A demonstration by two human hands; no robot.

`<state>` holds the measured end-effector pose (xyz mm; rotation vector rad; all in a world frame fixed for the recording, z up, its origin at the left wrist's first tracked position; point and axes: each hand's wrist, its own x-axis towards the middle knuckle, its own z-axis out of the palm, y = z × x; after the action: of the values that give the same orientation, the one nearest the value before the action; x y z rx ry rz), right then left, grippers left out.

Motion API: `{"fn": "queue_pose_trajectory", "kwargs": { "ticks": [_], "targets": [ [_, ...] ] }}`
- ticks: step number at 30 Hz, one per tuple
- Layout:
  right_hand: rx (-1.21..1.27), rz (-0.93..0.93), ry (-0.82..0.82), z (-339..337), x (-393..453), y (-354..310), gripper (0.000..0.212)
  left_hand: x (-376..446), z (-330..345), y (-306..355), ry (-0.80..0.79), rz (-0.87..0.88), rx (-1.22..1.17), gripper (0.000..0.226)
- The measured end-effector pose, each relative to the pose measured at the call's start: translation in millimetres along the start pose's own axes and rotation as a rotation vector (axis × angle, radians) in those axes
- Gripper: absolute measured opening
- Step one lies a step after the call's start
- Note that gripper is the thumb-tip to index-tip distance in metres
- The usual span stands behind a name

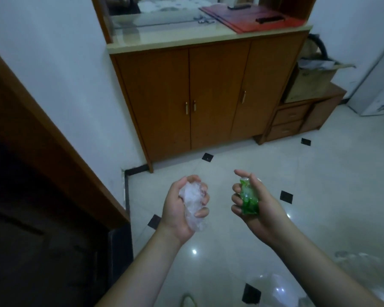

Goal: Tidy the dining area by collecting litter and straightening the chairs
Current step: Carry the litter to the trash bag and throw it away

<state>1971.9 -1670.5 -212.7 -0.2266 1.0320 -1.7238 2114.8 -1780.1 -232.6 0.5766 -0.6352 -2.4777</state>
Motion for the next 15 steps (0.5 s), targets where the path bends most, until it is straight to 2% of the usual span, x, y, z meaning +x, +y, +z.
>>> {"fn": "queue_pose_trajectory", "kwargs": {
  "ticks": [7,15],
  "targets": [
    [0.047,-0.071,0.191,-30.4,31.1,-28.3,0.034,87.9,34.7,1.0,-0.127,-0.169,0.030,0.021],
    [0.131,-0.185,0.273,-101.1,87.9,-88.0,0.034,207.4,94.9,-41.6,-0.210,-0.346,0.112,0.020]
  ]
}}
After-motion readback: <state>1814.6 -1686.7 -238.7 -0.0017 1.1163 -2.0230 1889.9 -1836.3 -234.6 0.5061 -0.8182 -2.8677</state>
